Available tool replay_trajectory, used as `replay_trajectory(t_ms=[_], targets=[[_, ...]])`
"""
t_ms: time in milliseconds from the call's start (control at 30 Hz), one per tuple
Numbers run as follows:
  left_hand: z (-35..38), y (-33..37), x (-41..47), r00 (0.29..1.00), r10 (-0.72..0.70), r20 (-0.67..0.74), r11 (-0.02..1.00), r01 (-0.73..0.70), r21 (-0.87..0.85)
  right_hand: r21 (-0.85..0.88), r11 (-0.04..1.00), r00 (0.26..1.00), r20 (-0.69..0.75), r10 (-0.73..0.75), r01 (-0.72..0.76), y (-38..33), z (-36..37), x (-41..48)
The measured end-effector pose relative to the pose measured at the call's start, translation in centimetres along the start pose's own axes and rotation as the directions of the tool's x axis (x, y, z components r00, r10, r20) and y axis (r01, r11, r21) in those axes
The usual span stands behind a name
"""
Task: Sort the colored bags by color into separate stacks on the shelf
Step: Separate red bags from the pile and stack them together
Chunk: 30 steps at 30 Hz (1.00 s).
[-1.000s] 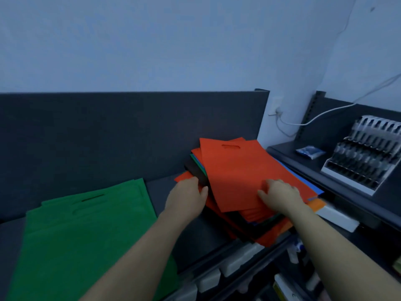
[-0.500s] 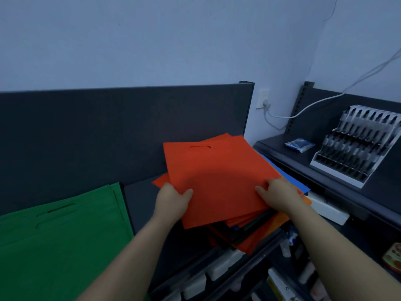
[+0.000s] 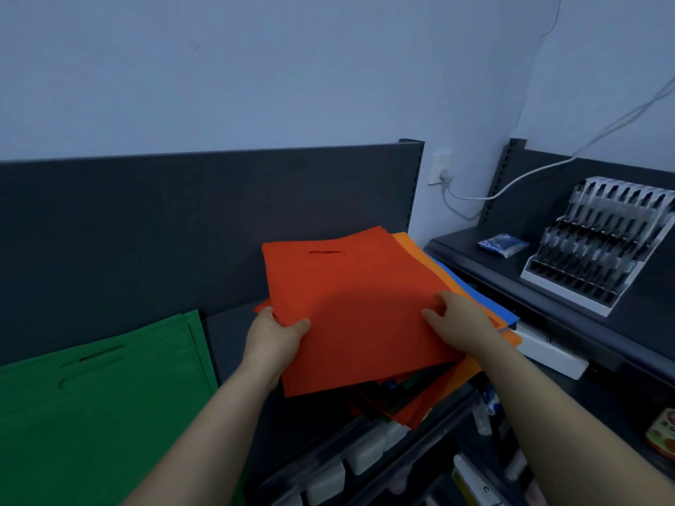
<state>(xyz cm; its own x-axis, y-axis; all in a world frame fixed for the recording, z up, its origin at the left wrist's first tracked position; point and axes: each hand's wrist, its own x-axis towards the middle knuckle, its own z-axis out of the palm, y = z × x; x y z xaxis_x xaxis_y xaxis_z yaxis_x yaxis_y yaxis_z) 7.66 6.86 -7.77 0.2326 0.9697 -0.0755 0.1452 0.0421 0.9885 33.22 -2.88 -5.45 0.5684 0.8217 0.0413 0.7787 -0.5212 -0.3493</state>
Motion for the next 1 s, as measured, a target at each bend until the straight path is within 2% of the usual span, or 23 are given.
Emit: replay_trajectory(t_ms=[100, 133, 200, 267, 300, 500, 667, 767, 1000], targets=[[0.3, -0.4, -0.2, 1.000, 0.007, -0.012, 1.000, -0.007, 0.024, 0.185, 0.978, 0.995, -0.043, -0.092, 0.098, -0.7, 0.4, -0.3], [0.3, -0.5, -0.1, 1.000, 0.006, -0.020, 0.999, -0.005, 0.035, 0.177, 0.980, 0.994, -0.069, -0.084, 0.095, -0.6, 0.3, -0.2], [0.0, -0.6, -0.1, 1.000, -0.007, -0.023, 0.999, 0.008, 0.039, 0.058, 0.998, 0.994, -0.108, -0.017, 0.024, 0.0, 0.0, 0.2], [-0.2, -0.6, -0.2, 1.000, -0.014, -0.016, 0.999, 0.015, 0.031, -0.102, 0.993, 0.997, -0.057, 0.055, -0.060, 0.6, 0.0, 0.4], [-0.2, -0.6, -0.3, 1.000, -0.016, -0.011, 1.000, 0.016, 0.023, -0.126, 0.990, 0.997, -0.027, 0.067, -0.070, 0.7, 0.0, 0.4], [0.5, -0.8, -0.7, 1.000, -0.026, -0.015, 1.000, 0.026, 0.009, 0.194, 0.980, 0.999, 0.024, -0.047, 0.042, -0.3, -0.7, 0.1], [0.1, -0.8, -0.9, 0.998, -0.038, -0.057, 0.999, 0.039, 0.024, -0.005, 1.000, 1.000, 0.007, -0.007, 0.007, -0.3, -0.3, 0.1], [-0.1, -0.7, -1.1, 0.998, -0.038, -0.040, 0.999, 0.039, 0.035, 0.047, 0.998, 0.999, 0.012, -0.047, 0.046, -1.3, 0.1, -0.3], [-0.9, -0.6, -1.6, 1.000, -0.026, -0.015, 0.999, 0.027, 0.034, 0.132, 0.990, 0.998, 0.033, -0.045, 0.040, -2.9, 0.5, -1.0]])
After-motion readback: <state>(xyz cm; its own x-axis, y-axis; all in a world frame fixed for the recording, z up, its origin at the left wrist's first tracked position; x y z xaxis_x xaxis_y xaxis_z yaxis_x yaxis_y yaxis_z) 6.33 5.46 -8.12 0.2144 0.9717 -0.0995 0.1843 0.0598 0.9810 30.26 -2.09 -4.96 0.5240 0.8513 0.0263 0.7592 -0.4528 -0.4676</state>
